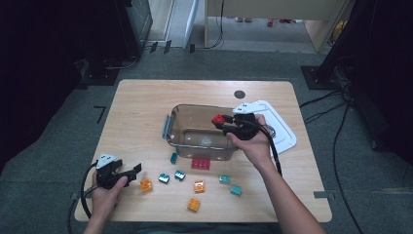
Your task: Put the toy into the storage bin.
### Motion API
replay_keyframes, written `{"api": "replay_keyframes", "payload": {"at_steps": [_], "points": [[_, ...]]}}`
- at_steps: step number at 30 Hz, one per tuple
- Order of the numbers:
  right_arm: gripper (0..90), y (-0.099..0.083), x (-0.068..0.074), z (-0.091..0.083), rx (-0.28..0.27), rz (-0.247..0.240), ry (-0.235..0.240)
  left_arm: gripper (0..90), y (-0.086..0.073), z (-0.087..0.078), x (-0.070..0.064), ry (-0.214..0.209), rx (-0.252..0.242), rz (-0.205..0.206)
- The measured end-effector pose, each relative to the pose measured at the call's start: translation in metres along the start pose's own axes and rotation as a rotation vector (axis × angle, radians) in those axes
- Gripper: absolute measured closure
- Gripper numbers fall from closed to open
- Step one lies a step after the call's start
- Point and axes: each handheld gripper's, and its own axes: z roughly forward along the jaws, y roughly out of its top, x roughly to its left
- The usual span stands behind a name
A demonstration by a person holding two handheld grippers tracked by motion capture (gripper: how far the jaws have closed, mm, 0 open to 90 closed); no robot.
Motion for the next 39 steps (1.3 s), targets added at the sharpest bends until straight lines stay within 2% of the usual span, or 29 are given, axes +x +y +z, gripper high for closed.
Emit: {"api": "replay_keyframes", "payload": {"at_steps": [9,20,32,39], "points": [[59.9,-0.0016,-0.0005,0.0090,0.012,0.003,-0.004,14.1,0.0000,0.0000,0.0001,-0.001,-0.002,-0.002],[59.2,-0.0012,-0.0010,0.0084,0.007,0.007,-0.007,14.1,-0.0001,-0.0001,0.0001,-0.002,-0.002,-0.001],[37.2,-0.0012,0.0016,0.0090,0.007,-0.015,-0.023,14.1,-0.0001,-0.0001,0.0002,-0.003,-0.003,-0.003],[35.2,0.0001,0.0031,0.0025,-0.007,-0.018,-0.016,14.1,-0.0001,-0.0002,0.0005,-0.003,-0.004,-0.003]]}}
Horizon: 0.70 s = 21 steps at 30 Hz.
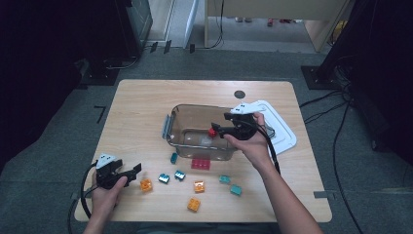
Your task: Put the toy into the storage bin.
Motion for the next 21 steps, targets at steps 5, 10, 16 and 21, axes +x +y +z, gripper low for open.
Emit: {"api": "replay_keyframes", "payload": {"at_steps": [5,10,16,21], "points": [[34.7,0.000,0.003,-0.019,-0.025,-0.010,0.002,14.2,0.000,0.000,0.000,0.001,-0.002,-0.003],[34.7,-0.002,0.003,-0.040,-0.032,-0.013,0.003,14.2,0.000,0.000,0.000,0.002,-0.002,-0.004],[35.0,-0.008,0.005,-0.063,-0.041,-0.020,0.015,14.1,0.000,0.000,0.000,0.003,-0.002,-0.005],[36.0,-0.022,0.009,-0.089,-0.068,-0.029,0.031,14.2,0.000,0.000,0.000,0.006,-0.001,-0.006]]}}
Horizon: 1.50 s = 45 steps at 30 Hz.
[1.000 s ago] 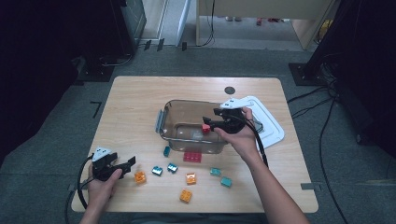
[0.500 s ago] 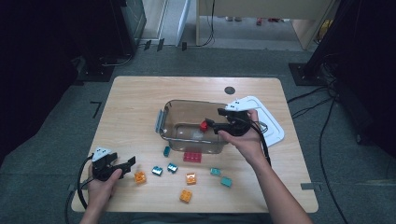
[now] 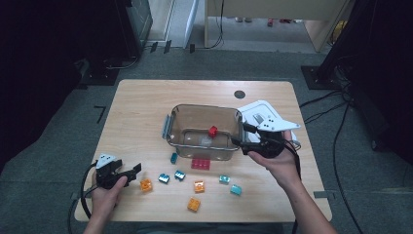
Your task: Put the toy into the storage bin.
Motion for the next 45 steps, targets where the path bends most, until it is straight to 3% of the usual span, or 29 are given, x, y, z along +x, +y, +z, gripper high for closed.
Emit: {"api": "replay_keyframes", "payload": {"at_steps": [10,21,35,45], "points": [[37.1,-0.025,0.010,-0.021,-0.019,-0.011,0.029,14.1,0.000,0.000,0.000,0.002,0.002,0.000],[38.9,-0.072,0.013,-0.030,-0.004,0.004,0.058,14.1,0.000,0.000,0.000,0.002,0.001,0.000],[40.9,-0.117,0.010,-0.021,0.069,0.004,0.073,14.2,0.000,0.000,0.000,0.004,0.002,0.000],[47.9,-0.143,0.019,-0.009,0.123,0.009,0.106,14.2,0.000,0.000,0.000,0.000,0.001,0.000]]}}
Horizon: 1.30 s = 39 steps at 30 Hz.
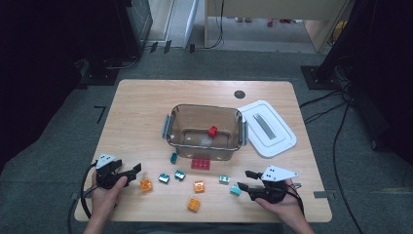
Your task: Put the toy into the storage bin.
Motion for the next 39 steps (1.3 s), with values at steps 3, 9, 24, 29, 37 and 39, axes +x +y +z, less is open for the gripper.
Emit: {"api": "replay_keyframes", "payload": {"at_steps": [3,9,24,29,37,39], "points": [[52.2,-0.005,0.001,0.004,0.017,-0.001,0.020,14.2,0.000,0.000,0.000,-0.001,0.000,0.001],[54.9,-0.012,0.003,0.010,0.048,-0.012,0.039,14.1,0.000,0.000,0.000,0.000,0.000,0.002],[56.9,-0.017,0.012,0.020,0.114,-0.058,0.045,14.1,0.000,0.000,0.000,0.000,0.001,0.002],[60.7,-0.017,0.016,0.023,0.139,-0.086,0.034,14.2,0.000,0.000,0.000,0.001,0.002,0.003],[67.2,-0.017,0.017,0.023,0.141,-0.100,0.020,14.2,0.000,0.000,0.000,-0.001,0.002,0.002],[67.4,-0.017,0.017,0.023,0.140,-0.105,0.018,14.2,0.000,0.000,0.000,-0.001,0.001,0.002]]}}
